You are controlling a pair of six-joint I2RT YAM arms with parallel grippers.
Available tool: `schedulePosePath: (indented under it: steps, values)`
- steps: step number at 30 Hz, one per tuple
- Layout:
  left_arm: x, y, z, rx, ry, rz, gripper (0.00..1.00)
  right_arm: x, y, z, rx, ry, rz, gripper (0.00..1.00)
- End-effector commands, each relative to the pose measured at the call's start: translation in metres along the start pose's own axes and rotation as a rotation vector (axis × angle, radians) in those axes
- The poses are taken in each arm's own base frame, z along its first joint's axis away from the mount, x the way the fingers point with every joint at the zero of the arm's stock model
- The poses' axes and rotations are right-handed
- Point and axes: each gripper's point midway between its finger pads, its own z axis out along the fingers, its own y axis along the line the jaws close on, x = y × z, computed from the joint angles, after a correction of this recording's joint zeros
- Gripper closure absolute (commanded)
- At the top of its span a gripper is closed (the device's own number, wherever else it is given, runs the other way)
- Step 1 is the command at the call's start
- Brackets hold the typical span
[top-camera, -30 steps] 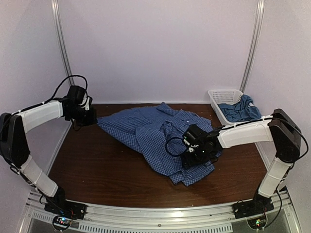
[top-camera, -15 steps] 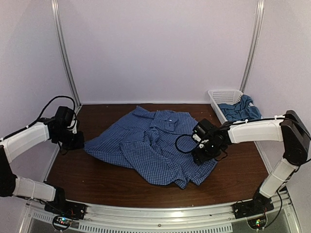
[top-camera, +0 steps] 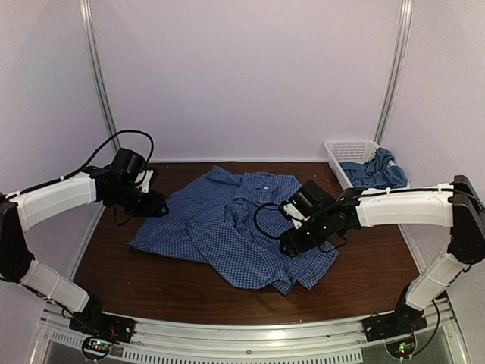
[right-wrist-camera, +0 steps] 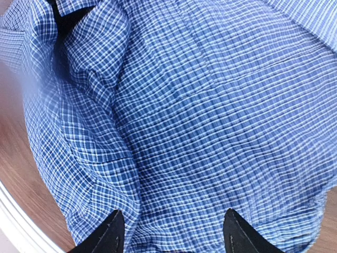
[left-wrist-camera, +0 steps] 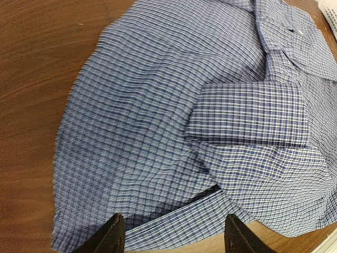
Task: Fold and stack the mixed laundry pile
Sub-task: Rotate the crumpled shirt at the center of the board, then smooth out the crumpled shirt at the center of the board.
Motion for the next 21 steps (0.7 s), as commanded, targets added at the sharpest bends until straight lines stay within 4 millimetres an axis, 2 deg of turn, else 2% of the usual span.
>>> schedulePosePath:
  steps: [1, 3, 7, 10, 12, 14, 16, 17, 20, 21]
  values:
    - [-0.004, -0.059, 0.036, 0.197, 0.008, 0.066, 0.32, 0.019, 0.009, 0.020, -0.055, 0.047, 0.073, 0.37]
    - [0.004, -0.080, 0.051, 0.233, 0.044, 0.096, 0.28, 0.027, 0.003, 0.025, -0.033, 0.063, 0.075, 0.38]
    - [0.021, -0.095, 0.081, 0.257, 0.114, 0.091, 0.28, 0.042, -0.009, 0.035, -0.009, 0.088, 0.085, 0.38]
    - [0.032, -0.095, 0.096, 0.259, 0.154, 0.077, 0.34, 0.052, -0.022, 0.046, 0.025, 0.118, 0.089, 0.38]
    - [0.036, -0.099, 0.100, 0.282, 0.162, 0.074, 0.43, 0.055, -0.028, 0.049, 0.039, 0.128, 0.092, 0.38]
    - [0.037, -0.105, 0.097, 0.317, 0.165, 0.076, 0.63, 0.056, -0.032, 0.051, 0.046, 0.131, 0.095, 0.39]
    - [0.033, -0.109, 0.087, 0.345, 0.146, 0.077, 0.89, 0.054, -0.038, 0.050, 0.058, 0.129, 0.096, 0.39]
    - [0.032, -0.109, 0.080, 0.345, 0.136, 0.078, 0.99, 0.054, -0.041, 0.049, 0.065, 0.130, 0.098, 0.39]
    - [0.028, -0.102, 0.056, 0.309, 0.111, 0.098, 1.00, 0.056, -0.055, 0.047, 0.089, 0.134, 0.110, 0.39]
    - [0.024, -0.101, 0.041, 0.301, 0.086, 0.110, 1.00, 0.057, -0.061, 0.047, 0.097, 0.135, 0.116, 0.39]
